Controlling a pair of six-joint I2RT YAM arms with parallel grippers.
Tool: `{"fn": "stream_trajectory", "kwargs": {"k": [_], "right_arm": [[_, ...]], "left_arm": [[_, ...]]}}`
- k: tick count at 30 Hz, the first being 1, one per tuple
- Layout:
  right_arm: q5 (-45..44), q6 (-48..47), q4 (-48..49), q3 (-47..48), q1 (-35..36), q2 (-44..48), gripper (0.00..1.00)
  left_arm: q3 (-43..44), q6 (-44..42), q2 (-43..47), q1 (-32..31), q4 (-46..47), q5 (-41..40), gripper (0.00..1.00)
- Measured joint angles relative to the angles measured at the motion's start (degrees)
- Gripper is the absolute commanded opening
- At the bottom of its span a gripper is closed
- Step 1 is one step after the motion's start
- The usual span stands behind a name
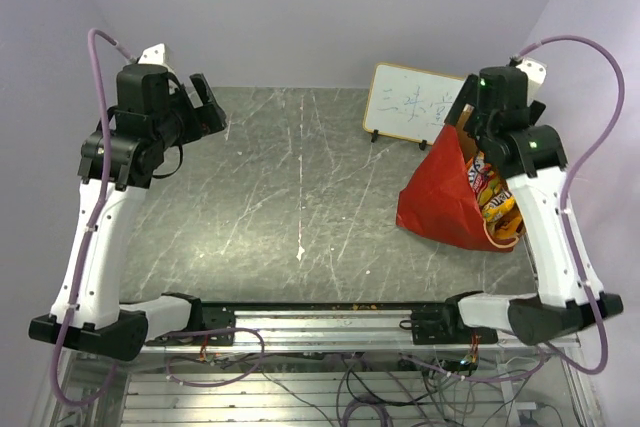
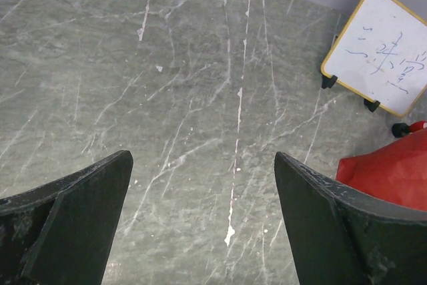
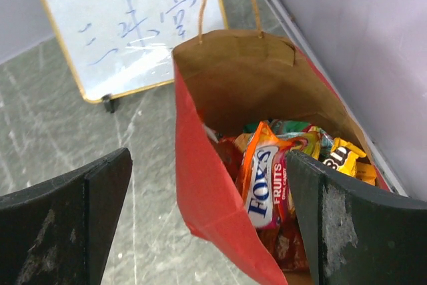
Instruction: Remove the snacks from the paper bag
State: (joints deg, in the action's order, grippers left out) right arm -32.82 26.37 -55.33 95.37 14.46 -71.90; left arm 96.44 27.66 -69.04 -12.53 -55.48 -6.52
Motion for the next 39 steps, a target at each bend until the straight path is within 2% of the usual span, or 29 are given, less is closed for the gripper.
{"fn": "stream_trajectory", "kwargs": {"k": [6, 11, 21, 28, 33, 39], "right_arm": [[-2.38, 5.42, 2.45, 0.57, -3.96, -8.61, 1.00], [-0.81, 8.39, 10.32, -1.46, -7.63, -13.97, 1.00], [0.72, 7.80, 26.53, -2.84, -11.91, -25.88, 0.95], [1.86, 6.60, 32.20, -2.84, -14.01, -31.15, 0.85], [3.26, 4.63, 35.28, -2.84, -14.05, -33.11, 0.72], [8.00, 0.74, 38.34, -1.38, -14.08, -34.91, 0.45]], "left_arm": [[-1.25, -0.61, -1.42, 0.00, 1.79, -1.16, 0.98], [-1.25, -1.81, -3.54, -0.15, 3.17, -2.12, 0.98], [3.43, -6.14, -9.60, -3.21, 3.80, -5.81, 0.98], [8.15, -8.76, -13.94, -4.17, 4.76, -8.39, 0.98], [9.14, -9.64, -16.35, -4.20, 5.14, -9.07, 0.98], [12.37, -9.92, -20.04, -4.20, 5.11, -9.05, 0.98]]}}
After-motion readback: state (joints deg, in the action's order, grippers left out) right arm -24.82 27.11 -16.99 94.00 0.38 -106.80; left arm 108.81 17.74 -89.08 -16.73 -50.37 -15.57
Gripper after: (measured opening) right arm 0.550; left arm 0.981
